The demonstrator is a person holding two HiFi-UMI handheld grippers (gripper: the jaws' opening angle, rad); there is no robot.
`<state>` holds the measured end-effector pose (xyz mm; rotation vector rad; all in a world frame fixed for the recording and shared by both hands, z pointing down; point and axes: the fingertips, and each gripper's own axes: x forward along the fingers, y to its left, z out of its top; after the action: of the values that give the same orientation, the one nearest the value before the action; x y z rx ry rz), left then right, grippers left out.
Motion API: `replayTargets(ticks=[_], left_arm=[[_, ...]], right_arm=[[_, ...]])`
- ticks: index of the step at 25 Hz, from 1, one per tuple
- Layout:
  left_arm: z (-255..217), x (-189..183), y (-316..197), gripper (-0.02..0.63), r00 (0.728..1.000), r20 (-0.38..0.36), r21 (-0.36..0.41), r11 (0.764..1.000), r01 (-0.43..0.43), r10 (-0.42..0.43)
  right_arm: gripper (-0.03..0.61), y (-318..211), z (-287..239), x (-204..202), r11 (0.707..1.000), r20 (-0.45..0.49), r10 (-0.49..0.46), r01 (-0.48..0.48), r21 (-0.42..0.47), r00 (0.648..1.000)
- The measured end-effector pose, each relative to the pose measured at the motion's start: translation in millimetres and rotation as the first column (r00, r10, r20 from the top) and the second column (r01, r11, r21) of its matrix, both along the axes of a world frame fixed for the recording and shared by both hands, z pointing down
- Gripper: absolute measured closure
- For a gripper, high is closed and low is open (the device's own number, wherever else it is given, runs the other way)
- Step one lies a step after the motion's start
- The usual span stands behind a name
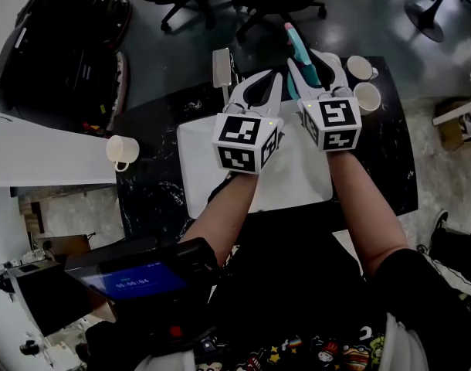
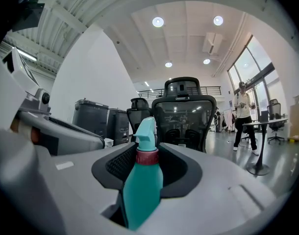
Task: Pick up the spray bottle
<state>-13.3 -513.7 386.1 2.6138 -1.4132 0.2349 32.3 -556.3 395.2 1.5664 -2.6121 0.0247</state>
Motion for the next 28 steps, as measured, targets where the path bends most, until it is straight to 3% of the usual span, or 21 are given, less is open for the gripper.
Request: replayTargets(ticks=[7,16,22,28], left_arm=[[-16.8,7.8,34.2,0.614,0.999,-0.020,0.031,0.998,-0.048,0.049],[-51.8,32.5,116.3,0.614,0.990,-0.055,0.119,0.986,-0.119,0.126],[-52.5,38.6,166.2,0.614,0.986,-0.061,0.135,0.980,-0.148,0.157],[-49.7,38.9,182.0,0.614,0.982,-0.067,0.130,0.977,-0.168,0.178]], right_arm=[[0.409,54.0,-33.9,12.6,0.998,0.029,0.031,-0.033,0.057,0.999],[0.410,153.8,-65.8,39.4,0.989,0.052,0.092,-0.097,0.108,0.994],[0.408,218.6,-62.6,50.3,0.988,0.056,0.120,-0.125,0.086,0.991],[0.410,243.1,-53.0,50.2,0.988,0.060,0.138,-0.142,0.065,0.989]])
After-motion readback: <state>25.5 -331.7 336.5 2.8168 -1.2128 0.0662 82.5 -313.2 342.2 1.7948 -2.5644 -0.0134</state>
